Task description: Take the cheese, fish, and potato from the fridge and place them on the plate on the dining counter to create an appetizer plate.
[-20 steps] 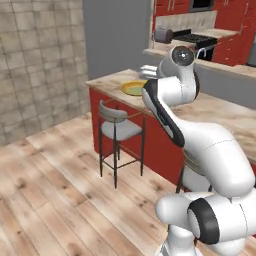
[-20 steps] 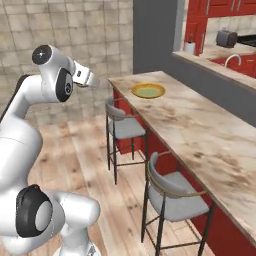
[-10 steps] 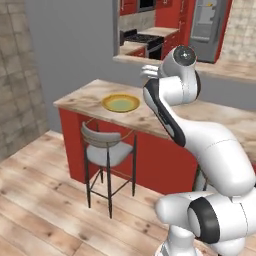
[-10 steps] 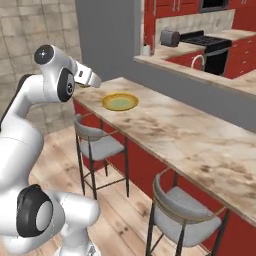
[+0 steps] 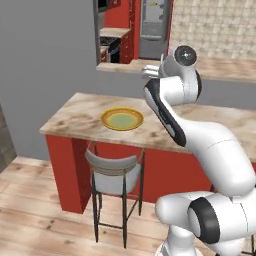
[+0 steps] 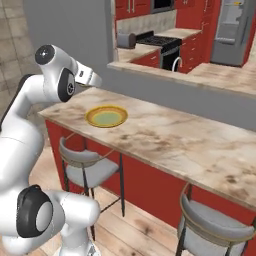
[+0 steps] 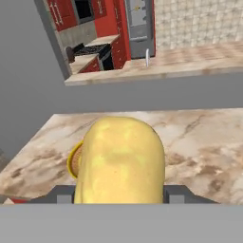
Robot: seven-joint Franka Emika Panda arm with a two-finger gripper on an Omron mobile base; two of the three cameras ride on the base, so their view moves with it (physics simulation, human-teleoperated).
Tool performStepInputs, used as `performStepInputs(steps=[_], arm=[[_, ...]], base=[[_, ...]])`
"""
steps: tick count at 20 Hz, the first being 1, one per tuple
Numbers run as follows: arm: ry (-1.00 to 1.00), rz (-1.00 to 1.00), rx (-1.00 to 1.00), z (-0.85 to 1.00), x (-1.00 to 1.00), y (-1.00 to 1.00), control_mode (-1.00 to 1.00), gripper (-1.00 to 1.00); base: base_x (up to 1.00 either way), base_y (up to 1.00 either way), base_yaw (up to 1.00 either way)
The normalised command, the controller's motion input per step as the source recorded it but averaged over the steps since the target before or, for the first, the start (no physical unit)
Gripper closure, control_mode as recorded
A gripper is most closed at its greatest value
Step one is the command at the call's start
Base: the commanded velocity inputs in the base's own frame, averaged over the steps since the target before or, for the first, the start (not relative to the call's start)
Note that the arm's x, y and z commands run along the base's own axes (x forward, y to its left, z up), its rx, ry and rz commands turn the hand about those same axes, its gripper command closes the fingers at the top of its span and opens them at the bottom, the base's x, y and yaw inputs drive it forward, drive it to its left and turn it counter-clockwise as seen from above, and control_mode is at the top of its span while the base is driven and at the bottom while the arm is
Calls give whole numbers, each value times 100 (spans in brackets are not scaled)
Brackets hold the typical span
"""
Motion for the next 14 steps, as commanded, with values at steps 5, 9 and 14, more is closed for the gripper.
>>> performStepInputs(steps=[5, 9, 14], arm=[[0, 0, 0, 0, 0, 0, 100, 100], [0, 0, 0, 0, 0, 0, 100, 100], [0, 0, 0, 0, 0, 0, 100, 100]], base=[[100, 69, -43], [98, 30, -34], [89, 1, -18]])
